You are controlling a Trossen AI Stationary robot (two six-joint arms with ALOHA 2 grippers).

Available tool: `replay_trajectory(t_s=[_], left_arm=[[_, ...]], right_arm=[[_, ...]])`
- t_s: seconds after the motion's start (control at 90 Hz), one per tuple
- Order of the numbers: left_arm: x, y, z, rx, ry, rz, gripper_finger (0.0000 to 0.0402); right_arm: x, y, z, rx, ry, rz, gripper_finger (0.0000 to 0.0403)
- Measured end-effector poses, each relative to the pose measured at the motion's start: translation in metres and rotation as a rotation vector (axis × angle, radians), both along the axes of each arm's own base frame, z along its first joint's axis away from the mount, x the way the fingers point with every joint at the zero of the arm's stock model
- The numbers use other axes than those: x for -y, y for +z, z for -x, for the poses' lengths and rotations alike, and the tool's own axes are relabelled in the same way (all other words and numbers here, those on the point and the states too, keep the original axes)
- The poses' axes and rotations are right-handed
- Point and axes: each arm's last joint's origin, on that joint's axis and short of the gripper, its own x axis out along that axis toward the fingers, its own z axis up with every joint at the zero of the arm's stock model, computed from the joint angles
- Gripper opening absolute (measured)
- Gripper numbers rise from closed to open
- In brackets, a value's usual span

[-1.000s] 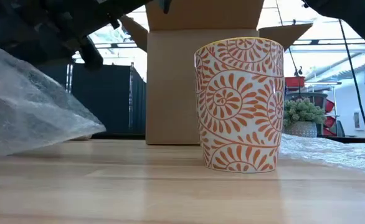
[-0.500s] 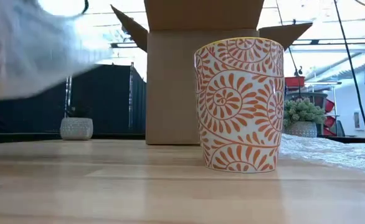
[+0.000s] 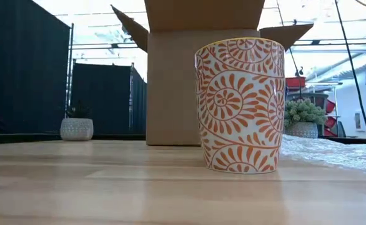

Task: Wrap mug
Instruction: Put the wrapped red mug into the cardboard box

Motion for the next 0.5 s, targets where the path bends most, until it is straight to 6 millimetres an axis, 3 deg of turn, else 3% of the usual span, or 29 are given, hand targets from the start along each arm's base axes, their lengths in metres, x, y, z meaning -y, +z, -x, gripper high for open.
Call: replay_trajectory(t_s=[0.111, 0.233, 0.367, 0.5], left_arm=[[-0.023, 0.034, 0.0, 0.141, 0.12, -0.127, 0.0019], [-0.044, 0.058, -0.01, 0.266, 0.238, -0.262, 0.0019], [-0.064, 0.067, -0.031, 0.304, 0.324, -0.389, 0.0019], [-0.088, 0.06, -0.066, 0.259, 0.372, -0.494, 0.0019]], right_arm=[[-0.012, 0.0, 0.011, 0.031, -0.024, 0.036, 0.0157], [-0.019, -0.002, 0.023, 0.022, -0.058, 0.051, 0.0157], [-0.028, -0.004, 0.037, 0.012, -0.107, 0.021, 0.0157], [-0.036, -0.007, 0.056, -0.017, -0.169, -0.003, 0.0157]])
